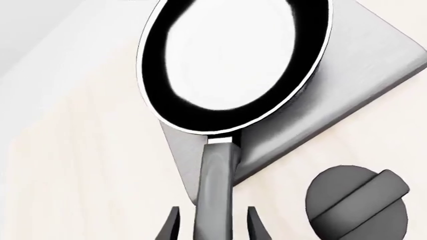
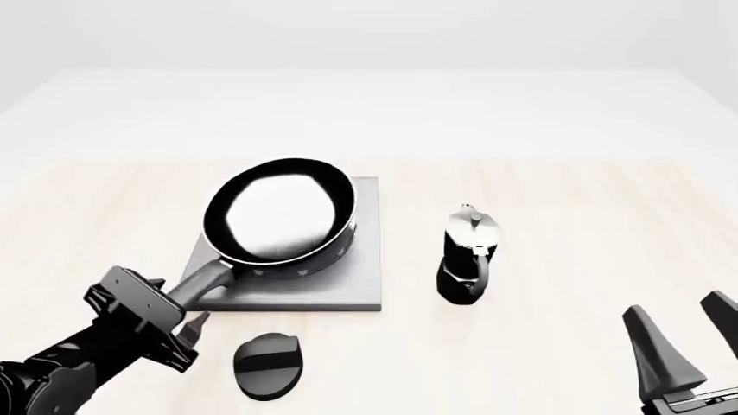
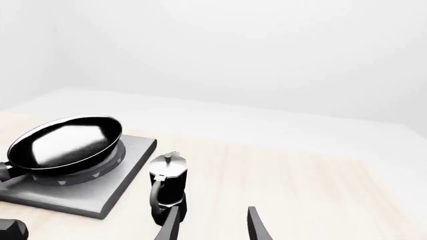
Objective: Turn on the stove and put the frying pan on it.
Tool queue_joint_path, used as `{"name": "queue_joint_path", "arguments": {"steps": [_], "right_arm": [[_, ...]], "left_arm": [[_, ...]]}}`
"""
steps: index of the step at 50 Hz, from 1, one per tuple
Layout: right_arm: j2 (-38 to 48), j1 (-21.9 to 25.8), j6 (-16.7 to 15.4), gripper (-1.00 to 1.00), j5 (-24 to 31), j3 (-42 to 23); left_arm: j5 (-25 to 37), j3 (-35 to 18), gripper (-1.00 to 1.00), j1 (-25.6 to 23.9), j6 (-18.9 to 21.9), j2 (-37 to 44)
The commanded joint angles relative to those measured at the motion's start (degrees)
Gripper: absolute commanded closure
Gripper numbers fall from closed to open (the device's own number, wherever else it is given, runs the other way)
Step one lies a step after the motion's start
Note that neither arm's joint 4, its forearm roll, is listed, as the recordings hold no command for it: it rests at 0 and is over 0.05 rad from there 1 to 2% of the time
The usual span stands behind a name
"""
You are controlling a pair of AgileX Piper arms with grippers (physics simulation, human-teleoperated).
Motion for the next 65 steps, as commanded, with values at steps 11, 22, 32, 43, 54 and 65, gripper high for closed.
{"name": "queue_joint_path", "arguments": {"steps": [11, 22, 32, 43, 54, 65], "right_arm": [[-0.04, -0.13, 0.1, -1.0, 0.09, -0.09], [-0.11, -0.29, 0.01, -1.0, 0.56, -0.65], [-0.15, -0.33, -0.13, -1.0, 0.95, -1.53], [-0.16, -0.32, -0.18, -1.0, 1.45, -2.37], [-0.16, -0.02, -0.13, -1.0, 1.51, -2.69], [-0.15, 0.38, -0.2, -1.0, 1.52, -2.84]], "left_arm": [[0.62, -1.01, -1.0, 0.08, -0.05, -0.71], [2.99, -1.52, -1.0, -0.72, -0.58, -3.75], [12.07, -4.29, -1.0, -2.89, -1.87, -13.24], [21.46, -8.37, -1.0, -4.35, -3.25, -22.1], [28.08, -11.46, -1.0, -5.27, -3.52, -28.43], [35.3, -15.41, -1.0, -6.24, -6.37, -35.81]]}}
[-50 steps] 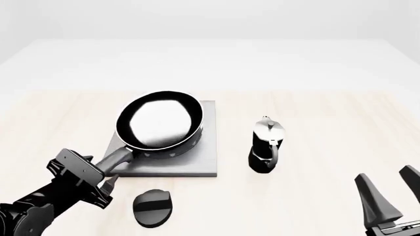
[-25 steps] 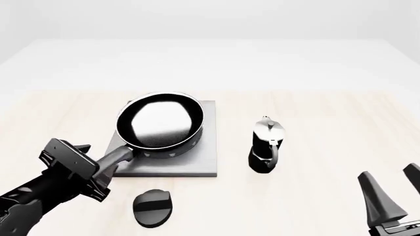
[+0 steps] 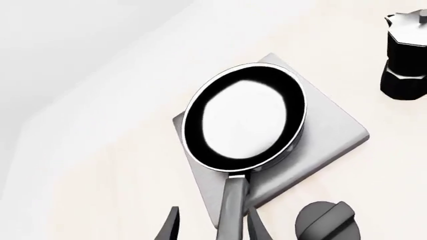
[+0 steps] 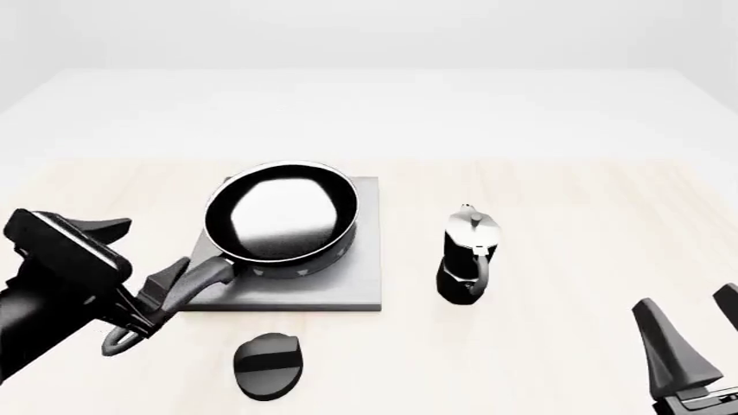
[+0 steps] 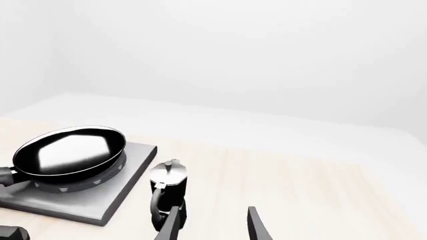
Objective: Turn on the stove and put the frying pan on it.
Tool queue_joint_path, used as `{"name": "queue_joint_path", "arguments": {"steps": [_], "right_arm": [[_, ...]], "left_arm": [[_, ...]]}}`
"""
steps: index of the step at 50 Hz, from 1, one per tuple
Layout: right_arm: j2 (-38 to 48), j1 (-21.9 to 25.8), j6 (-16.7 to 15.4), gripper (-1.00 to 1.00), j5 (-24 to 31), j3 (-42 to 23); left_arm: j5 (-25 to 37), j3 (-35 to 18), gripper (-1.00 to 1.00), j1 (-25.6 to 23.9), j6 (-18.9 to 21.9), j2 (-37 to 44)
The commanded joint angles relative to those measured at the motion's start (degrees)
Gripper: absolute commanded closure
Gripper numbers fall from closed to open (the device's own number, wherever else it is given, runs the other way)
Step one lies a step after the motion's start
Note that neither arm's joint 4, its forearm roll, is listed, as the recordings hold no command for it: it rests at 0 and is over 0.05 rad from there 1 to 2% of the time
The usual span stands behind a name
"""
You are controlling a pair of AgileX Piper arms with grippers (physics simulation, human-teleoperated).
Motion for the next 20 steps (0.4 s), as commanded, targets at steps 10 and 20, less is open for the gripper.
{"name": "queue_joint_path", "arguments": {"steps": [10, 20], "right_arm": [[0.03, 0.83, -0.06, -1.0, 0.23, -0.55], [0.01, 0.64, 0.0, -1.0, 0.47, -1.38]], "left_arm": [[10.69, -4.48, -1.0, -0.42, -5.4, -12.13], [15.29, -5.58, -1.0, 0.95, -10.43, -19.55]]}}
